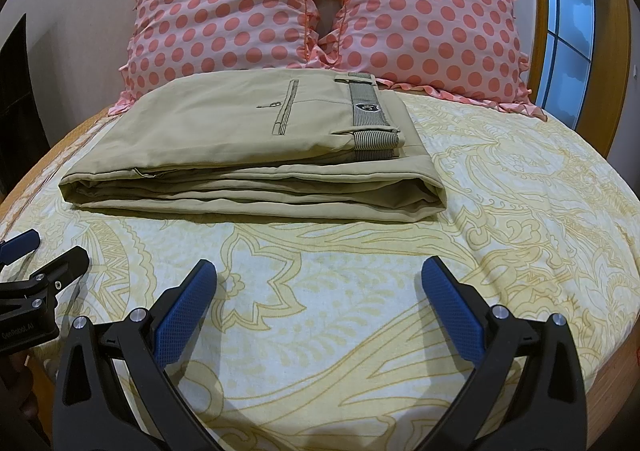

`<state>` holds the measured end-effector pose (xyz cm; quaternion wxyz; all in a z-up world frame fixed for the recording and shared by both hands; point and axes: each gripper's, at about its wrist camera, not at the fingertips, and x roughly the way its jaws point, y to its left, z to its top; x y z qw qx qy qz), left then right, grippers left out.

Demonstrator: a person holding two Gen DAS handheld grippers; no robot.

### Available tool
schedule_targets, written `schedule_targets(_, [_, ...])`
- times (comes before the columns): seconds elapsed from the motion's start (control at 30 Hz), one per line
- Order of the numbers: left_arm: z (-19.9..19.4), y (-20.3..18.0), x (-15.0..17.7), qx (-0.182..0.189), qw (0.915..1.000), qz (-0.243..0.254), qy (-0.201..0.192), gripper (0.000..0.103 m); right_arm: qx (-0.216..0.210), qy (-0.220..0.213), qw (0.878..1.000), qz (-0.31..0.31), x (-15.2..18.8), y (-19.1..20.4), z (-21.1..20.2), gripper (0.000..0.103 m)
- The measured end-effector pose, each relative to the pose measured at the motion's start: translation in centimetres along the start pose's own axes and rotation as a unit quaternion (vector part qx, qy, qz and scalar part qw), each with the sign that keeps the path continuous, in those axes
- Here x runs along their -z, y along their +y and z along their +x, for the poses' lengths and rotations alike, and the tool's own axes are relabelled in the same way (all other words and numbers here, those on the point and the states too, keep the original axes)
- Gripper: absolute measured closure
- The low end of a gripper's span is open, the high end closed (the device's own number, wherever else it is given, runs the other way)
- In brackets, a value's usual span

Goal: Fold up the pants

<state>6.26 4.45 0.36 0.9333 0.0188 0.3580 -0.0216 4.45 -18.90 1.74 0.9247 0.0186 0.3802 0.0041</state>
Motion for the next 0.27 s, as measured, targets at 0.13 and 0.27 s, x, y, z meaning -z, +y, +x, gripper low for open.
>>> schedule_targets(0.13, [0.00,-0.03,0.01,0.000,1.0000,0.000,0.000,0.002,0.000,0.000,1.000,0.000,0.00,-0.01,0.03,0.001])
schedule_targets(0.27, [-0.01,-0.10,-0.03,-0.001,1.0000,0.000,-0.002,0.002,0.000,-0.001,1.000,0.000,-0.02,0.02,0.07,0.001])
